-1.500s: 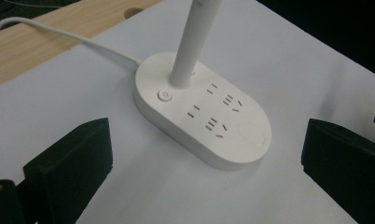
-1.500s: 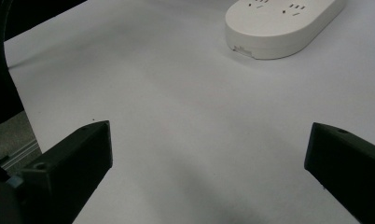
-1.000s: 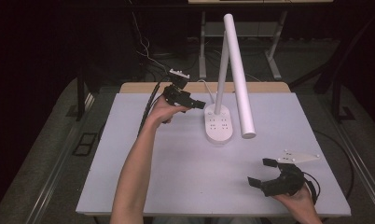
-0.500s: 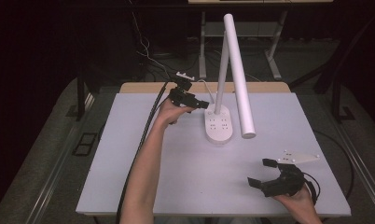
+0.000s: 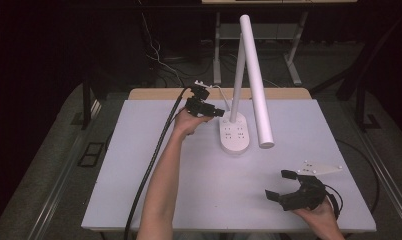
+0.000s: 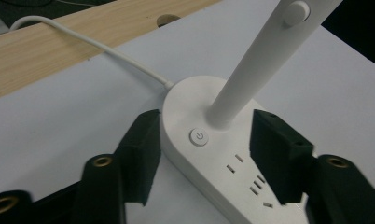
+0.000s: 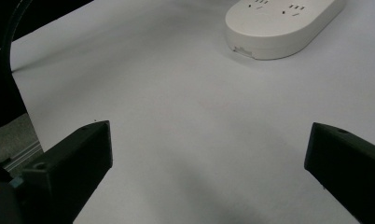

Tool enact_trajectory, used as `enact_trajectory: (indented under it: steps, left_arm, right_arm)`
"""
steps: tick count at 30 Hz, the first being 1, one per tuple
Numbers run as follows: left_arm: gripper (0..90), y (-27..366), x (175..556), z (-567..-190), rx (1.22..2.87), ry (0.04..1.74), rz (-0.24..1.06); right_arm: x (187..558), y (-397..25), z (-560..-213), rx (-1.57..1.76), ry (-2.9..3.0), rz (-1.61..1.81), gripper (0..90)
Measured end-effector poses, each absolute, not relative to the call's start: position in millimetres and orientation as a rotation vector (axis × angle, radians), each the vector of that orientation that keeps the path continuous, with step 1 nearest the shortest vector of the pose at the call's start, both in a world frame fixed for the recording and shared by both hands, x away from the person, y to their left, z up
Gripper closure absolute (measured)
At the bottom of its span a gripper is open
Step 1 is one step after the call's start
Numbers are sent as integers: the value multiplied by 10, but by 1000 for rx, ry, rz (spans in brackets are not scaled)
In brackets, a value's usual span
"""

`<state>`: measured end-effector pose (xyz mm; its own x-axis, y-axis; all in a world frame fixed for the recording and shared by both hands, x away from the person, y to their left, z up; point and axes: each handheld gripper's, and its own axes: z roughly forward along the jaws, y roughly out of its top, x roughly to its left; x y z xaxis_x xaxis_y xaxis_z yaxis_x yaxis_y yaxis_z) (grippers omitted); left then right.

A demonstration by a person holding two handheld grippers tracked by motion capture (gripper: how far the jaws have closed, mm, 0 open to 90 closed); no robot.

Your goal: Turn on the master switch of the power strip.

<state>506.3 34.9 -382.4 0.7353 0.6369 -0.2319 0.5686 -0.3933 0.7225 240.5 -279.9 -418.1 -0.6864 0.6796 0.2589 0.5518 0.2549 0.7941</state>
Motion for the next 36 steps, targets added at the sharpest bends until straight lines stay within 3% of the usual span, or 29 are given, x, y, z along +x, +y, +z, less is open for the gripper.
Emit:
enact_trajectory:
  steps: [17, 30, 36]
  left_arm:
    - [762, 229, 5118, -4004, 2010, 999, 69]
    - [893, 132, 5120, -4109, 1982, 1044, 54]
    - [897, 82, 5115, -4165, 1974, 1069, 59]
  right_arm:
    - [2418, -2792, -4183, 1159, 2382, 1408, 3]
    - [2415, -2767, -4181, 1146, 2390, 1407, 3]
    - [2422, -2770, -4182, 1141, 2391, 1406, 3]
